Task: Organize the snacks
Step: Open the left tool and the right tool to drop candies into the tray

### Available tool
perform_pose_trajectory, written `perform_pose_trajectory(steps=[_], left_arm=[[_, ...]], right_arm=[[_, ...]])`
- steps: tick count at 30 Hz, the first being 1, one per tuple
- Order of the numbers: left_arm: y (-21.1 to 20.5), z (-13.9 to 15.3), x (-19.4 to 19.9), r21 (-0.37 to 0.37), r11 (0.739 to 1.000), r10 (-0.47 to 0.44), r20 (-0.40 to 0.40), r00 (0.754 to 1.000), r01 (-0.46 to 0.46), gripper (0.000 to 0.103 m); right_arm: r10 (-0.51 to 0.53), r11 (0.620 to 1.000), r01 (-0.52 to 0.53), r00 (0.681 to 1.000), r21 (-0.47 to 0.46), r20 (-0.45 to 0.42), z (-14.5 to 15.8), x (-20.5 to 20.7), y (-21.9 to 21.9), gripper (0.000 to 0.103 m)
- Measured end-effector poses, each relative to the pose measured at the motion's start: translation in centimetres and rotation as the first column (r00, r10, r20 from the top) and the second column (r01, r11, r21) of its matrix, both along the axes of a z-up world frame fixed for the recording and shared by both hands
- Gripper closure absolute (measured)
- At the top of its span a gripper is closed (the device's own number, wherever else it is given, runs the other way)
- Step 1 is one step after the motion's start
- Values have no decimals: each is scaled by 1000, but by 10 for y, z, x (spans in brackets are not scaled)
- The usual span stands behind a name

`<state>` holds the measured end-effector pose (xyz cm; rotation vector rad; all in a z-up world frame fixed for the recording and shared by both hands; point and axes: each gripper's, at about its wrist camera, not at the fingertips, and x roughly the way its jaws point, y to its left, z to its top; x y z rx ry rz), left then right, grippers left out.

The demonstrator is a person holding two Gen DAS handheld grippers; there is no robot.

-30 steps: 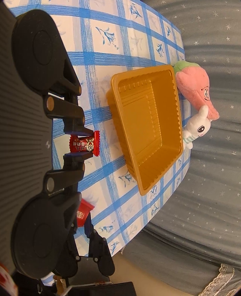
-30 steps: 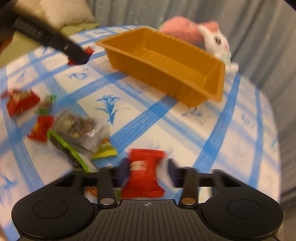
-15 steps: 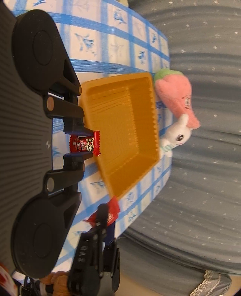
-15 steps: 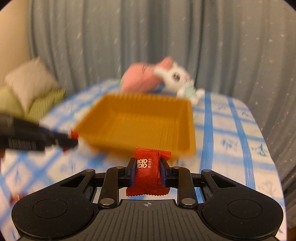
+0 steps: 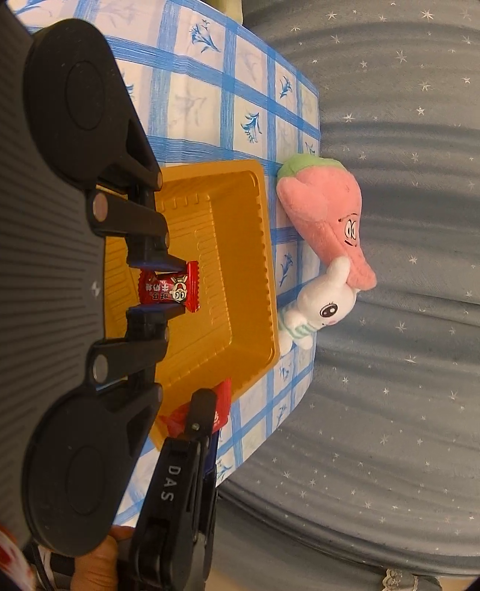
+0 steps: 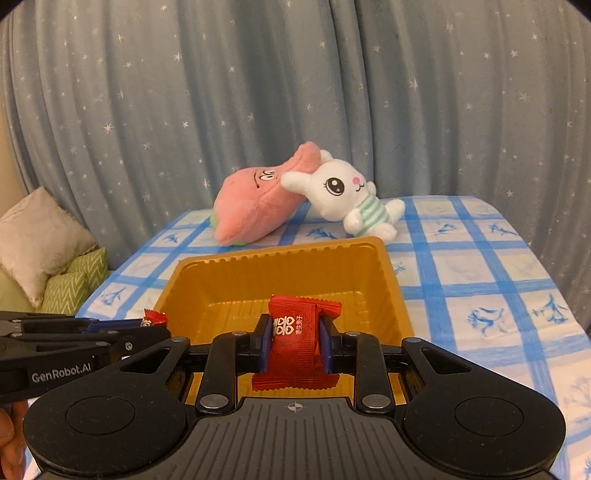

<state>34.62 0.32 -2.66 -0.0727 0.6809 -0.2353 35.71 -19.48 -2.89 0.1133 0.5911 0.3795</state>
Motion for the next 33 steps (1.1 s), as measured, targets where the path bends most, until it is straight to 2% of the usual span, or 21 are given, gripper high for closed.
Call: perform_pose_trajectory(steps=[6,7,8,9,19,23,25,26,28,33], left_arm=[[0,-9,17,13,1000,12,-22,1000,-12,84],[0,-11,20,14,1000,13,-32,999,-13,71],[1,-13,22,15,1000,20,-36,999,-19,64],[2,-14,23,15,1000,21,-37,999,-20,61],[13,-14,21,8,999,51,-40,998,-51,60],[13,-14,21,12,999,49,-40,998,-48,54],[13,-14,20,15,999,47,-40,998,-47,41],[12,-14,20,17,999,49,-41,998,-48,39],[13,-15,20,24,998,52,-47,998,-51,38],[14,-16,17,35,997,67,-51,996,-65,37]], right_arm=[[-1,1000,1,1000,-1,-31,-12,19,9,76],[-1,1000,1,999,0,-37,-14,22,10,76],[0,1000,0,999,1,-43,-16,24,11,76],[1,1000,-1,999,2,-48,-17,27,12,76],[-6,1000,7,998,16,-59,-19,30,11,76],[2,1000,-1,999,24,-51,-19,30,14,76],[24,999,-22,999,40,-48,-20,31,15,76],[31,998,-29,998,48,-55,-22,32,15,73],[11,998,-7,998,55,-59,-23,33,12,48],[-29,998,31,999,53,-34,-16,30,4,46]])
